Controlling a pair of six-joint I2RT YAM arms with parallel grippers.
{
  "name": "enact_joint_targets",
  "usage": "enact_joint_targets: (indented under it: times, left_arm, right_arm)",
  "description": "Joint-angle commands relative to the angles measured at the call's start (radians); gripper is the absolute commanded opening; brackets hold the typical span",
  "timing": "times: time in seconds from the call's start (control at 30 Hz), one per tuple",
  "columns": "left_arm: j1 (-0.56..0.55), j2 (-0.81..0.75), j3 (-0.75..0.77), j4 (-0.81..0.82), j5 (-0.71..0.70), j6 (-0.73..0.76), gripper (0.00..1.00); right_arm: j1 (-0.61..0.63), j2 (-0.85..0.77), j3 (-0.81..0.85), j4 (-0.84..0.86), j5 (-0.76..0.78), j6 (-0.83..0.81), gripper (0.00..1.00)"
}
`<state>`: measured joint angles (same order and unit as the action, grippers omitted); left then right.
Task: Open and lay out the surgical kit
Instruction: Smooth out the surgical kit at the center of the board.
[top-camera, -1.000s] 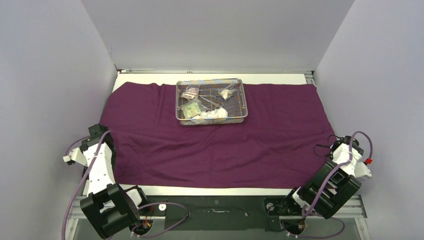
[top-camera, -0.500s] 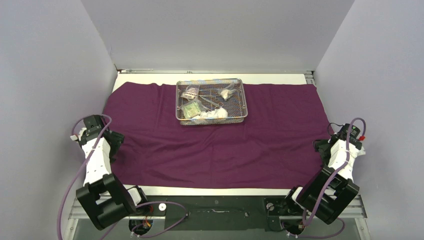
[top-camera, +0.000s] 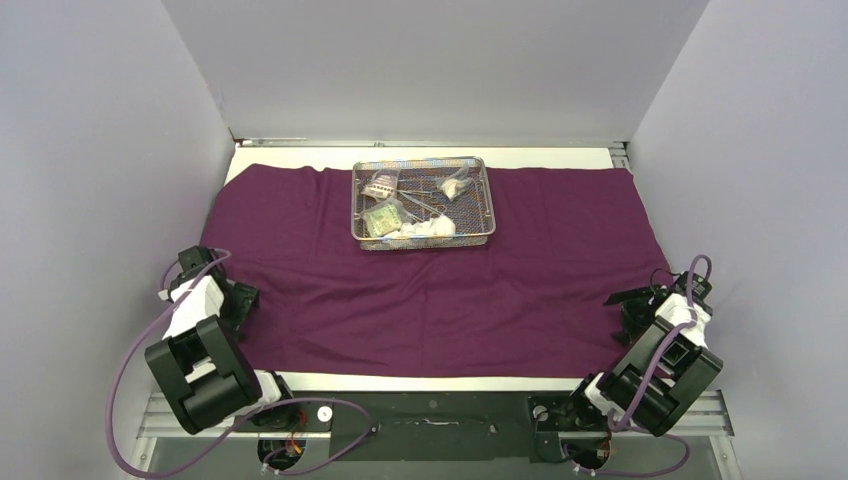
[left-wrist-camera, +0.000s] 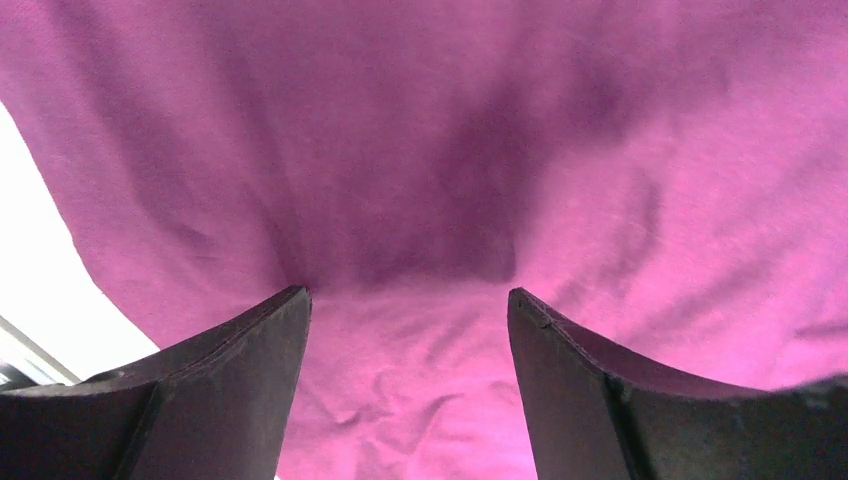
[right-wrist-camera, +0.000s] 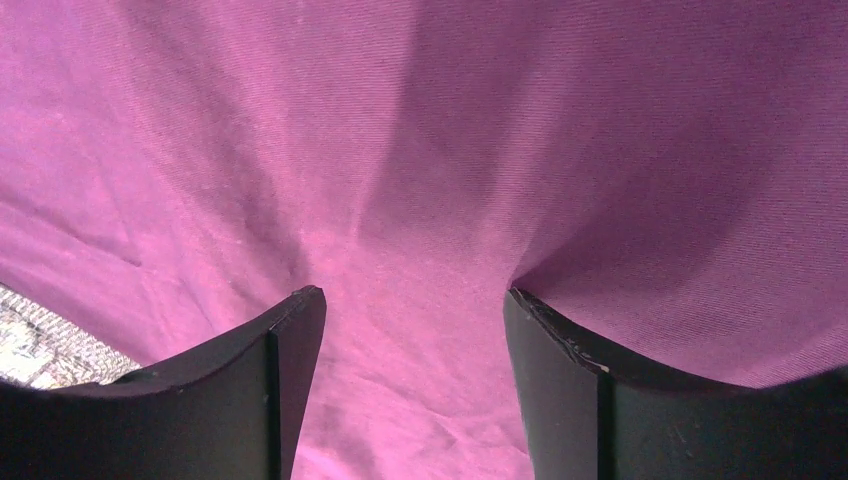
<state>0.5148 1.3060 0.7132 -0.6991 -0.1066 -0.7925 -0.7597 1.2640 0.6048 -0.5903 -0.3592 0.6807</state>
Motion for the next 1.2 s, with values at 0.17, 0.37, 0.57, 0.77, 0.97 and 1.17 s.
enact_joint_targets:
  times: [0.17, 0.37, 0.57, 0.77, 0.97, 1.17]
  left_arm:
    - [0.036, 0.017, -0.014, -0.058, -0.182, -0.089, 0.70]
    - [0.036, 0.011, -0.007, -0.132, -0.261, -0.145, 0.70]
    - [0.036, 0.028, -0.009, -0.208, -0.284, -0.231, 0.69]
    - [0.036, 0.073, -0.029, -0.280, -0.312, -0.331, 0.63]
    - [0.033, 0.013, -0.055, -0.331, -0.359, -0.410, 0.61]
    - [0.025, -0.095, 0.010, -0.443, -0.472, -0.486, 0.55]
  right_arm:
    - [-0.034, 0.030, 0.053, -0.084, 0.229, -0.010, 0.63]
    - [-0.066, 0.076, 0.054, -0.114, 0.344, -0.003, 0.63]
    - [-0.097, 0.098, 0.070, -0.146, 0.433, 0.027, 0.62]
    - [-0.105, 0.129, 0.091, -0.168, 0.497, 0.050, 0.61]
    - [-0.106, 0.148, 0.118, -0.190, 0.536, 0.065, 0.61]
    - [-0.106, 0.152, 0.148, -0.224, 0.553, 0.087, 0.60]
